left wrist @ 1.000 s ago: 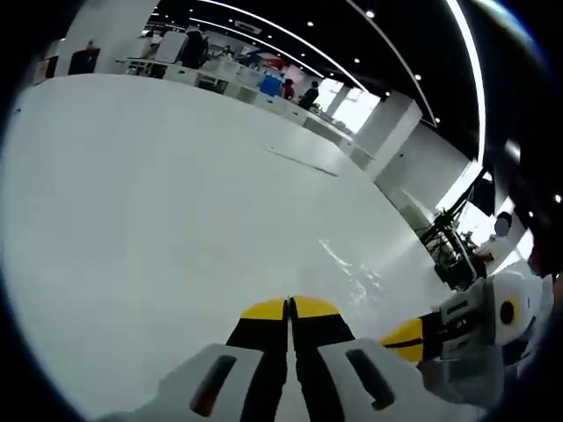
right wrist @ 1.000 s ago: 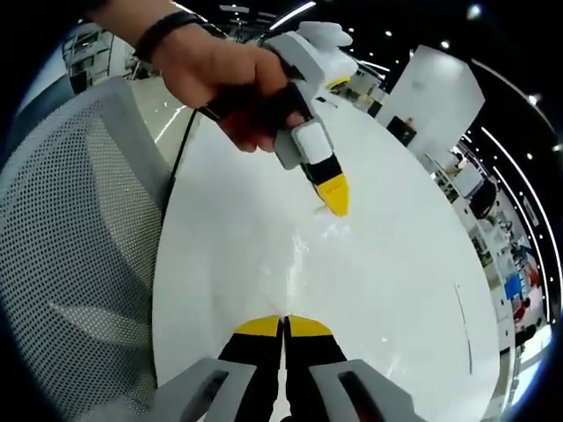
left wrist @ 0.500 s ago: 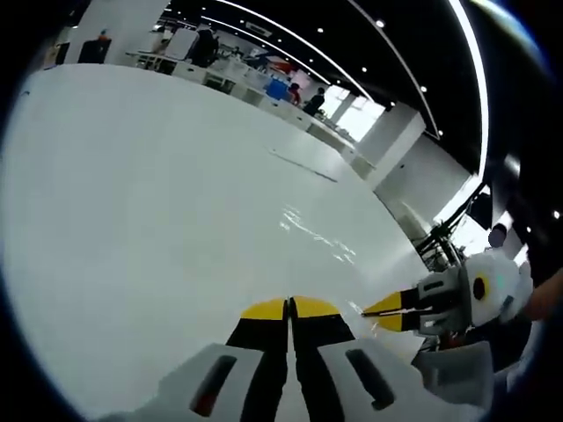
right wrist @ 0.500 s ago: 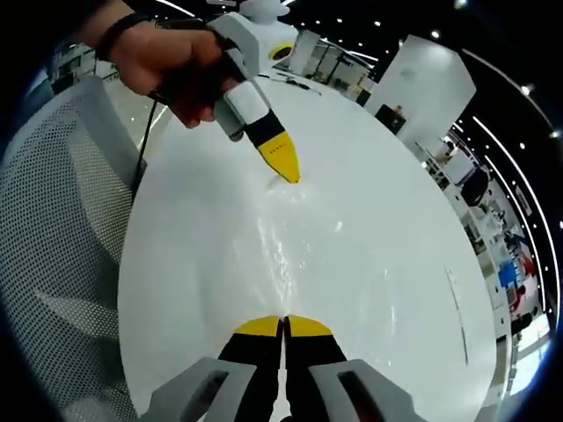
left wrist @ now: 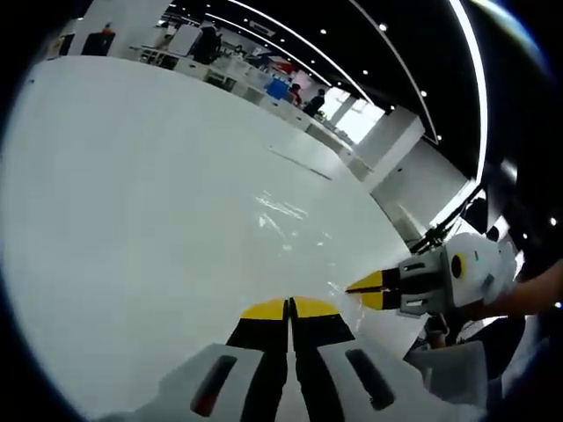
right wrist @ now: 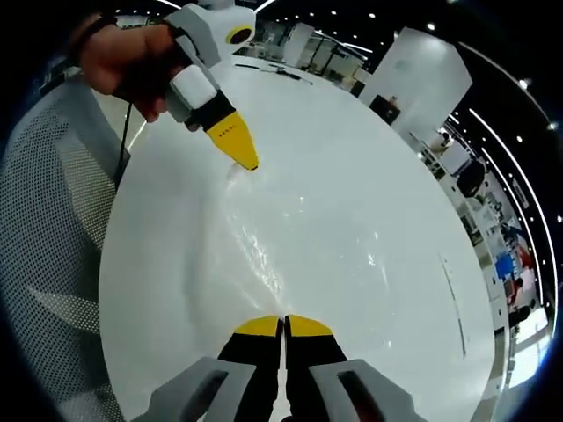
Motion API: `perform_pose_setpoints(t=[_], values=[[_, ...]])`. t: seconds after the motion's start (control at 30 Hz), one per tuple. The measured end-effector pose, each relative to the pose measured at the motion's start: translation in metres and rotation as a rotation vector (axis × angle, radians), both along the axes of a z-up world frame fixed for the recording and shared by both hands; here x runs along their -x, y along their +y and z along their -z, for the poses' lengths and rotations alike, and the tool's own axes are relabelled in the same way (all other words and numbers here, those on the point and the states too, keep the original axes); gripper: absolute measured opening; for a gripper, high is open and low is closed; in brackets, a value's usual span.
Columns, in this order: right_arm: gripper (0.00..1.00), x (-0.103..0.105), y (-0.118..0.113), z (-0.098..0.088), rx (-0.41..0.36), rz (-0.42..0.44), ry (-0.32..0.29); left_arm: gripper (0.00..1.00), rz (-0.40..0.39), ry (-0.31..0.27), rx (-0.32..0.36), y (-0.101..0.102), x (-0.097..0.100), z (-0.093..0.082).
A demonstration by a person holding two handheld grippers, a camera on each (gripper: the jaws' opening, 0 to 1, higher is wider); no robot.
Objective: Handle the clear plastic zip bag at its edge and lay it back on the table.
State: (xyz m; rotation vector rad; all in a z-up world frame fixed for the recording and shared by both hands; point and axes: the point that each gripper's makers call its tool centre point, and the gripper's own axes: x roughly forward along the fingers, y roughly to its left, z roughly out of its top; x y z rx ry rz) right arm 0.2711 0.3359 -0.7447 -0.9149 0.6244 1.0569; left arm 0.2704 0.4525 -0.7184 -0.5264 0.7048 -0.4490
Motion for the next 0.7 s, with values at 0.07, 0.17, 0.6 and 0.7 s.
perform_pose_setpoints(t=[0.07,0.17,0.6,0.7], values=[[0.0,-0.005,-0.001,0.003,0.001,0.007,-0.001,0.0,-0.002,0.0,0.003,-0.001,0.002,0.0],[0.0,-0.007,-0.001,0.003,0.003,0.01,-0.001,0.0,-0.003,0.002,0.009,-0.002,0.004,0.0],[0.1,-0.009,-0.005,0.007,0.007,-0.006,0.017,0.0,-0.049,-0.002,0.0,0.003,0.0,-0.003],[0.13,-0.007,-0.009,0.003,-0.01,-0.001,0.032,0.0,-0.058,0.002,-0.004,0.007,-0.001,-0.001]])
